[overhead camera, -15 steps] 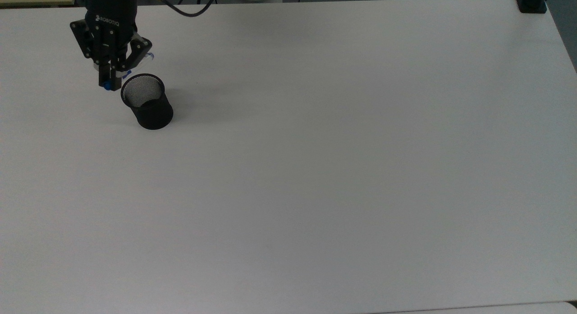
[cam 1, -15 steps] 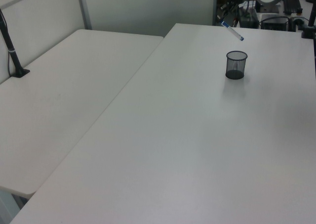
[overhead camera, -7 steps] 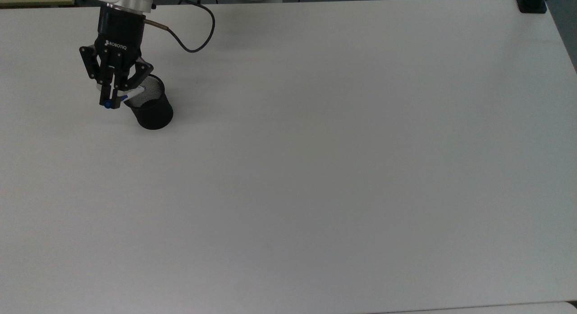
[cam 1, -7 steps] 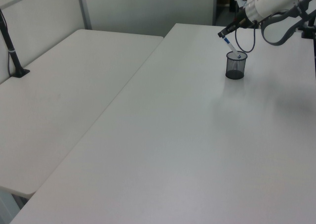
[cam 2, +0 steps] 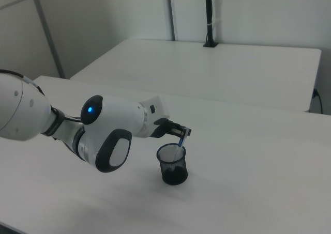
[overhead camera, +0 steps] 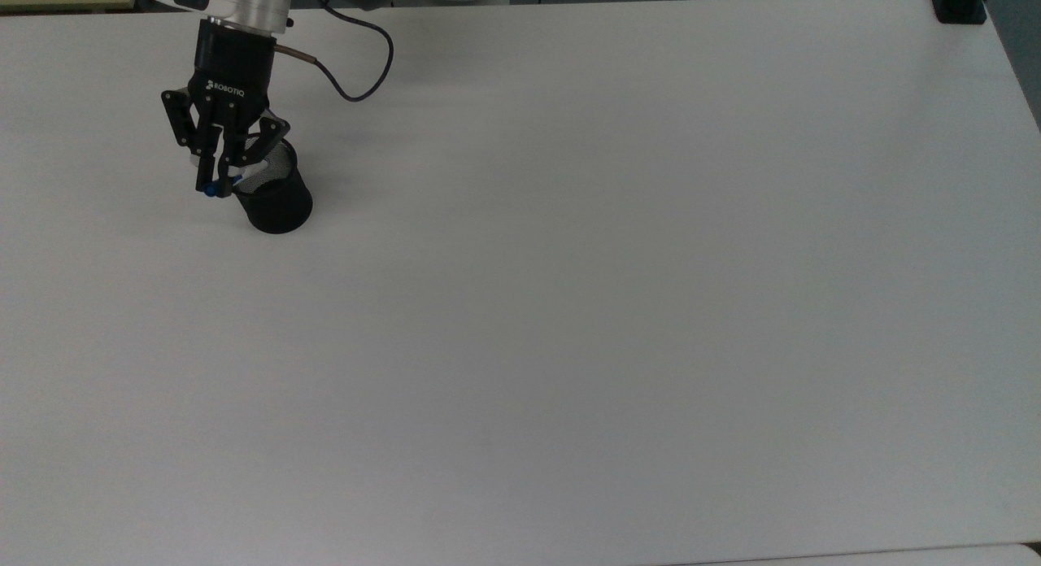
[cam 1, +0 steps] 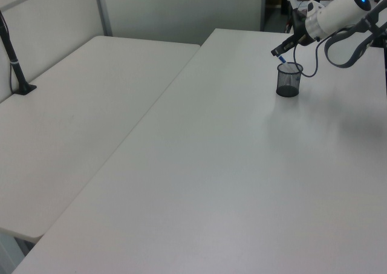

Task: Insert the marker

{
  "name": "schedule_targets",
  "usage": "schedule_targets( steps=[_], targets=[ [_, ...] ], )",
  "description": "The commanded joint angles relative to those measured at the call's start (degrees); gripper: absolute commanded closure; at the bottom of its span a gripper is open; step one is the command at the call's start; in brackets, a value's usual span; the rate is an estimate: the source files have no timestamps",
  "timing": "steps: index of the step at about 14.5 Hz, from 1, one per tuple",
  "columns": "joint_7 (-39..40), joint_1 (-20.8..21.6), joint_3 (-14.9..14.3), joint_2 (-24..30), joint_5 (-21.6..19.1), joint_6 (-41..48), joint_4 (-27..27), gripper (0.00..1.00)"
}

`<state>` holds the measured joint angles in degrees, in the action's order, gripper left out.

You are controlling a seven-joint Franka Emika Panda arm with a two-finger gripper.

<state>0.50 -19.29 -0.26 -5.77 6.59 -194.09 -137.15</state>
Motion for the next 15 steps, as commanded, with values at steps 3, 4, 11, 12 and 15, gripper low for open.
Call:
schedule_targets(
  steps=[3,4,11,12,15],
  targets=[
    [-4.88,-0.48,-0.01,3.3,0.09,0.46,0.12,0.0],
    [-6.03,-0.31,-0.01,3.92,0.09,2.04,0.56,0.0],
    [-13.94,2.76,0.96,8.67,-0.08,41.98,20.74,0.0],
    [-15.52,3.73,0.96,8.58,-0.08,47.87,24.0,0.0],
    [-18.78,7.59,0.87,8.58,-3.49,75.09,35.87,0.0]
  ],
)
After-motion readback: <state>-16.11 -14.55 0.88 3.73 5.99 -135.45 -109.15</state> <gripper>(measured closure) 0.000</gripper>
